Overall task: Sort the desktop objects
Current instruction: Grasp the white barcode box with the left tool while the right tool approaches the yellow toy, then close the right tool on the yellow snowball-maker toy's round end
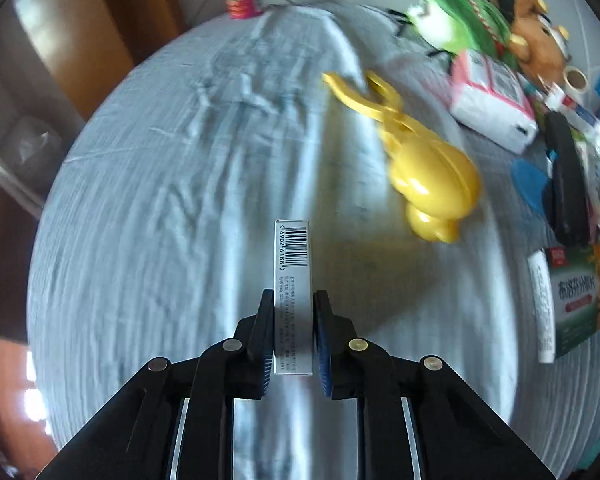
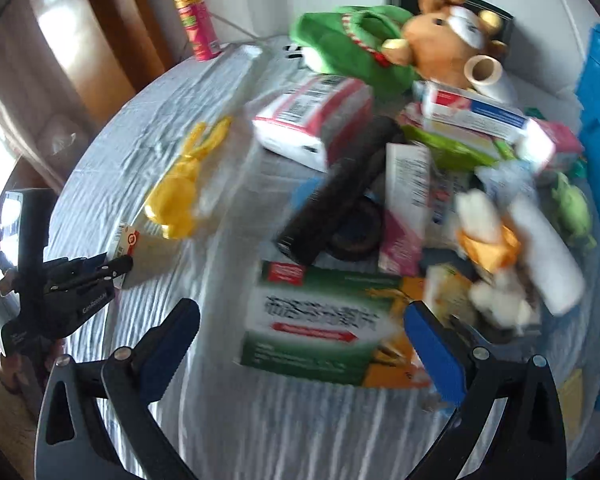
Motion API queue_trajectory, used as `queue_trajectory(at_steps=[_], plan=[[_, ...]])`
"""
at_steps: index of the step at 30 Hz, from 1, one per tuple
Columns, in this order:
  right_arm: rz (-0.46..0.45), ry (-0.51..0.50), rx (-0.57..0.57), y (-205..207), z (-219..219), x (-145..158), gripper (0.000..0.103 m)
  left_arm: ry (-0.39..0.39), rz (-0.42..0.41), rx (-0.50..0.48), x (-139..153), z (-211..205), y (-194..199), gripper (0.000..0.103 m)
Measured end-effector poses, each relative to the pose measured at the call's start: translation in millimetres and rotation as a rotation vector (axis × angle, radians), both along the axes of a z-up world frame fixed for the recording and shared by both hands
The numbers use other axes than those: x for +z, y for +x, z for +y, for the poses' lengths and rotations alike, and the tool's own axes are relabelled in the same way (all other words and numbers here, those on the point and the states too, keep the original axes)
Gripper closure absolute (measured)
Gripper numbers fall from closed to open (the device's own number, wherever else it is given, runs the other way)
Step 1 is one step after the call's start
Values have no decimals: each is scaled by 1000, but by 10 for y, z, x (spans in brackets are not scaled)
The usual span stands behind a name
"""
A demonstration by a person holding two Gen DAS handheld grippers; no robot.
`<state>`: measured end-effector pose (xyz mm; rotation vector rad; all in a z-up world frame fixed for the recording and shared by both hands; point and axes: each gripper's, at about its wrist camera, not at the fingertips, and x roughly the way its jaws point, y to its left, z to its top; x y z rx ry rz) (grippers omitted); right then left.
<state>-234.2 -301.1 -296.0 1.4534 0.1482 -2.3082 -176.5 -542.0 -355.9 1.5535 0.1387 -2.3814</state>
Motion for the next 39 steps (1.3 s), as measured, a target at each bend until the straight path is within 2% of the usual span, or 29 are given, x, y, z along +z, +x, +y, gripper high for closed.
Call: queue_trajectory(at_steps=[5, 8, 14, 24, 31, 32, 34, 35, 36, 39], plan=[[8, -27, 70, -158, -495, -8, 0, 7, 28, 89, 76, -357, 57, 85], [29, -17, 144, -241, -887, -28, 0, 22, 25, 126, 32, -499, 80, 85], [22, -7, 173, -433, -1369, -234, 0, 51, 8, 154, -156, -603, 41, 85], [10, 7, 147, -612, -1553, -476, 0, 56, 34, 150, -190, -648, -41, 85], [6, 59, 156, -643, -1599, -576, 0, 51, 38, 161, -193, -653, -54, 84], [11, 63, 158, -638, -1603, -576, 1, 48, 39, 164, -194, -648, -53, 84], [27, 75, 163, -622, -1618, -571, 24, 44, 44, 166, -169, -629, -44, 85], [26, 75, 164, -618, -1620, -572, 42, 44, 50, 165, -137, -613, -38, 85], [20, 72, 164, -616, -1619, -574, 48, 43, 55, 164, -105, -597, -32, 85], [19, 64, 169, -576, -1593, -534, 48, 40, 73, 161, -8, -549, -14, 85]])
